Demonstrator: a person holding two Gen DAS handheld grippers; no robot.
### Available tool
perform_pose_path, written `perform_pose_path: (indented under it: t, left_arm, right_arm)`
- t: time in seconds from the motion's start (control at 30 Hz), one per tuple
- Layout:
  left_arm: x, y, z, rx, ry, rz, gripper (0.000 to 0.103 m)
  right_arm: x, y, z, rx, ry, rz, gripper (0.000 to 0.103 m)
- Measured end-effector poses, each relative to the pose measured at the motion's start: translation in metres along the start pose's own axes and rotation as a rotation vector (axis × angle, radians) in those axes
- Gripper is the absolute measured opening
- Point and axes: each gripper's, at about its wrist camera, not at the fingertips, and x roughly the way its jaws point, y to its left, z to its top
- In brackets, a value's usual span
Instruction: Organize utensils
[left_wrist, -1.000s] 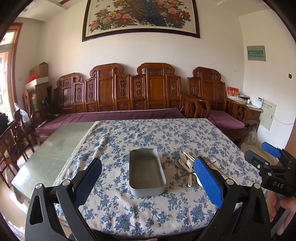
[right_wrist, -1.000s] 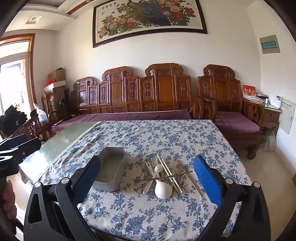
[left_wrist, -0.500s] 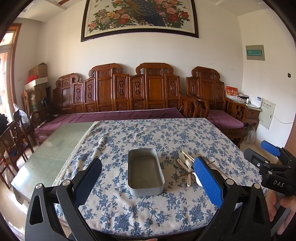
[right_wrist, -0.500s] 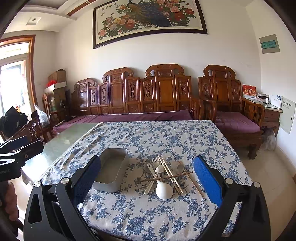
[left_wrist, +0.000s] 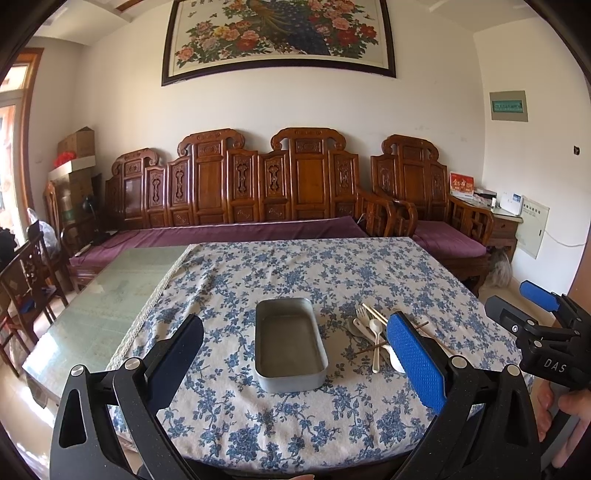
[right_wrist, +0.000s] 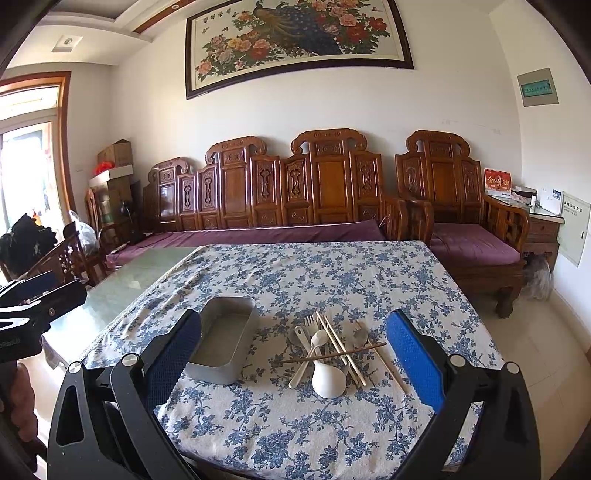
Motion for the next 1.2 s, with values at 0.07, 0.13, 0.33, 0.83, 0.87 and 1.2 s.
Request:
perform_pose_path:
  t: [0.07, 0.13, 0.33, 0.83, 0.87, 1.2]
  left_arm:
    - [0.0000, -0.0005, 0.0004, 0.002, 0.000, 0.002, 0.096]
    - [0.0001, -0.0005, 0.0002, 0.002, 0.000, 0.002, 0.097]
    - [-0.0001, -0.0010, 0.0000, 0.003, -0.002, 0.003, 0.096]
    - [-0.0002, -0.0015, -0.0002, 0.003, -0.003, 0.003, 0.096]
    - [0.0001, -0.0011, -0.0001, 0.003, -0.003, 0.003, 0.096]
    - [-0.0001, -0.0026, -0.0001, 0.006, -0.002, 0.002, 0.096]
  right_arm:
    - [0.0000, -0.0005, -0.0008, 0.000, 0.000, 0.000, 0.101]
    - [0.0002, -0.0007, -0.0011, 0.000, 0.000, -0.001, 0.101]
    - [-0.0001, -0.0008, -0.0012, 0.000, -0.001, 0.000, 0.101]
    - [-0.0003, -0.0011, -0.0013, 0.002, -0.003, 0.001, 0.101]
    - [-0.0008, -0.0002, -0.0001, 0.002, -0.002, 0.001, 0.101]
    - [-0.0007, -0.0009, -0.0009, 0.003, -0.003, 0.001, 0.101]
